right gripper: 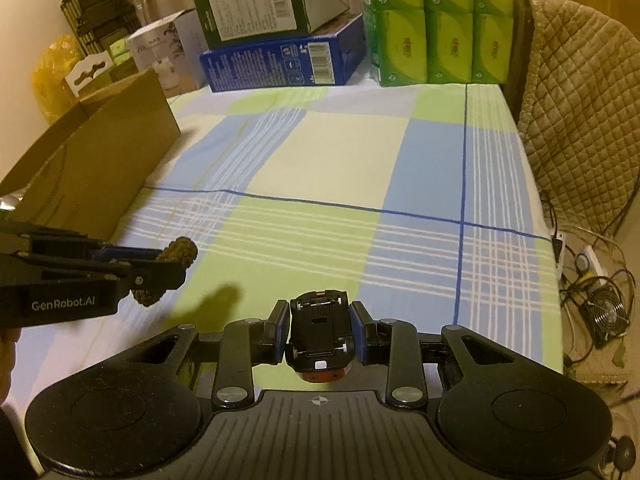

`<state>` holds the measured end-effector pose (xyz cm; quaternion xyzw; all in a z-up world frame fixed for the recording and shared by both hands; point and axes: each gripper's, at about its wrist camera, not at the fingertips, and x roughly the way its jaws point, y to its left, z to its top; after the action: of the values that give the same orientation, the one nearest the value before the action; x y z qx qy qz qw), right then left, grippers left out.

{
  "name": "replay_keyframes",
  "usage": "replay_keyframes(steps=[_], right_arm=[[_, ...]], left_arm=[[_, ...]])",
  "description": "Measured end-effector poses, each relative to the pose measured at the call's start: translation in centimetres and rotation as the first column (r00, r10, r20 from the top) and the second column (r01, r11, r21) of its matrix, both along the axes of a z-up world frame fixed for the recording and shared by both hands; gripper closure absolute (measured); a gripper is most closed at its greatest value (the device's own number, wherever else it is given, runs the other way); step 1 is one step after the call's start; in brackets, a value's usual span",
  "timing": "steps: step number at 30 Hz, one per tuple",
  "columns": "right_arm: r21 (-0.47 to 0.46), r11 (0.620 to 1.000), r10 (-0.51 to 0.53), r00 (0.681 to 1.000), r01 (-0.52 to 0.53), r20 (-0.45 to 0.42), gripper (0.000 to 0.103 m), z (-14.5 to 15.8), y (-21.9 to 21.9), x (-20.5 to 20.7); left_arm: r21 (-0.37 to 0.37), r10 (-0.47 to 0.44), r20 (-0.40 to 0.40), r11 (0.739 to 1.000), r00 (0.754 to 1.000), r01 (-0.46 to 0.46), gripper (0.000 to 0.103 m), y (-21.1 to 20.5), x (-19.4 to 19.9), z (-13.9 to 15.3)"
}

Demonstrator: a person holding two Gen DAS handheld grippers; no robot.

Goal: Organize objects
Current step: 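Carry the hair tie and toy car over the cardboard box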

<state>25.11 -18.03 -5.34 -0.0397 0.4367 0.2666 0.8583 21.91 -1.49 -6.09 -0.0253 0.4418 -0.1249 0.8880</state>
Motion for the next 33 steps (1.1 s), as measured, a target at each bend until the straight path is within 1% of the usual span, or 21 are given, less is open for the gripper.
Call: replay_keyframes(steps=[11,22,33], right_arm=[[0.042,0.999,-0.033,0.999,0.031,0.037,0.074,4.6,-0.4,-3.6],[0.052,0.997,-0.052,0.997,0.049,0.058,0.074,7.9,-0.5,-6.7],[0.052,0.996,-0.071,0.993,0.066,0.092,0.074,11.6,0.3,-9.9]], left_arm=[[-0.004,0.011,0.019,1.000,1.000,-0.011,0.087,0.6,-4.2,4.0],[-0.002,0.020,0.040,1.000,0.999,-0.020,0.087,1.1,-7.7,6.5],[-0.027,0.011,0.072,1.000,0.997,-0.009,0.087,2.3,-10.3,9.3]])
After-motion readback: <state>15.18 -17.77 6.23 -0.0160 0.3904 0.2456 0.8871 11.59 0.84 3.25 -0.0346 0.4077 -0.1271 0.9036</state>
